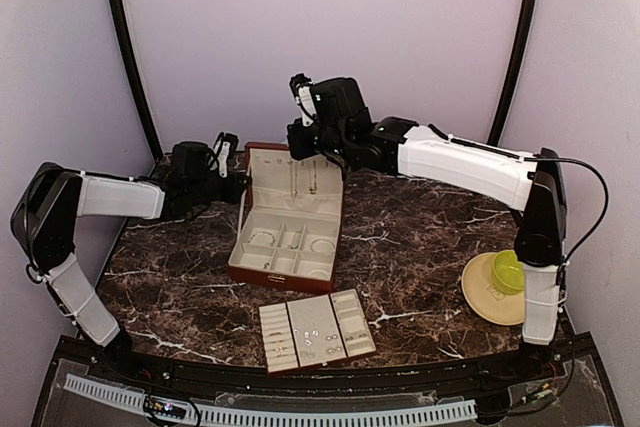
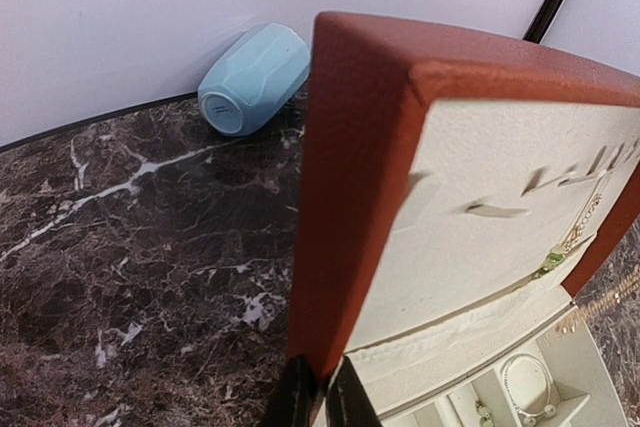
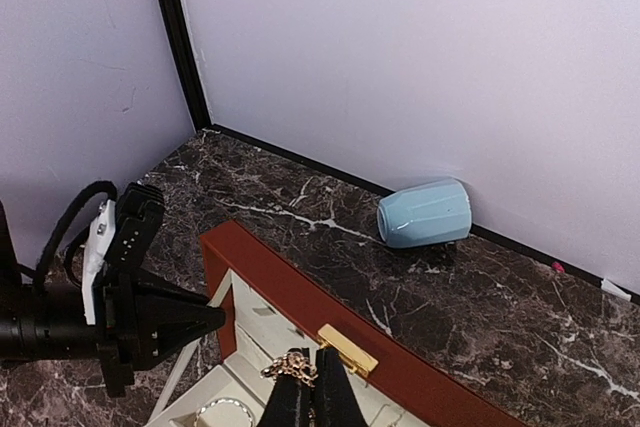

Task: Organize the mixed jewelry
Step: Adjust the jewelry box at the center of the board, then place the necklace in the compartment pouch.

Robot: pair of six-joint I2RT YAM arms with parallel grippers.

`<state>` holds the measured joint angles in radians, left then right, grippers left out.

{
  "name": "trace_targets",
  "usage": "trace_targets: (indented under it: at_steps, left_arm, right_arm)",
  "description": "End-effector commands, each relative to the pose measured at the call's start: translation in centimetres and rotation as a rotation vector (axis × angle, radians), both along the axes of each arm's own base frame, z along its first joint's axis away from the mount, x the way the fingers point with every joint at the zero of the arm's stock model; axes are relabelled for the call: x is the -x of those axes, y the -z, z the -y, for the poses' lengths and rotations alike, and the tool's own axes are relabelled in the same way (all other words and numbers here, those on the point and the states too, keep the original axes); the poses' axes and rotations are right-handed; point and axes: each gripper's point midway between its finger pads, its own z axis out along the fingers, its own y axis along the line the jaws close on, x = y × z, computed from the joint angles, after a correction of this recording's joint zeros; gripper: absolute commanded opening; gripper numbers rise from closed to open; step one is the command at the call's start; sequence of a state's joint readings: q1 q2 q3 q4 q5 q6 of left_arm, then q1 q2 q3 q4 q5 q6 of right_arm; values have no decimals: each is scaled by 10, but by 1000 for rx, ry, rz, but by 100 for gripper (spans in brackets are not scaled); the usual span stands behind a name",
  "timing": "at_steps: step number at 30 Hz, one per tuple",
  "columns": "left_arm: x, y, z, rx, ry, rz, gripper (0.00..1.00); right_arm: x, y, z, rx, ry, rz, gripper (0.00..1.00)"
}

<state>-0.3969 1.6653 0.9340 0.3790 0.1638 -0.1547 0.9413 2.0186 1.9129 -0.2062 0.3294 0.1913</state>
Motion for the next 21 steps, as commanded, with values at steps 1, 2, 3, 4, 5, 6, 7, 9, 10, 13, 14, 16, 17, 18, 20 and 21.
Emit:
trace_targets:
  at_steps: [1,2,3,4,5,6,7,9,10,13,14,16,17,18,20,21]
  left_arm:
    - [9,-15,36,81,108,11,8]
    - [9,-15,38,83,114,14,9]
    - [10,-15,40,82,119,16,10]
    - [10,-17,39,80,113,21,14]
    - [11,-16,39,75,110,25,16]
    - [10,-19,37,71,101,36,20]
    - [10,-19,36,62,100,43,22]
    - [10,-24,33,47,91,60,30]
    - [10,-27,30,40,80,67,37]
    - [13,-33,23,22,56,99,48]
    - [17,-36,21,22,58,111,50]
    - [23,-43,22,19,78,150,50]
    - [26,-47,25,15,102,174,50]
    - [30,-48,28,11,119,182,50]
    - [38,-50,34,-10,166,221,50]
    - [40,-53,38,-24,193,256,50]
  right_arm:
    - [-11,-18,-7,-49,10,50,0]
    - [-12,-18,-7,-50,13,52,0]
    - [-13,-17,-8,-50,16,53,0]
    - [-13,-17,-8,-50,16,54,0]
    - [-14,-16,-9,-50,18,55,0]
    - [-14,-15,-8,-51,22,55,0]
    - [-15,-16,-8,-51,29,57,0]
    - [-16,-15,-5,-46,40,61,0]
    - [-17,-14,-4,-43,47,64,0]
    - [-18,-12,0,-36,67,69,0]
    - [-19,-12,1,-34,74,70,0]
    - [-19,-12,3,-37,87,72,0]
    - [-19,-12,4,-37,89,73,0]
    - [-19,-12,4,-38,89,75,0]
    - [-20,-11,5,-35,94,75,0]
    - [-20,-9,5,-32,95,73,0]
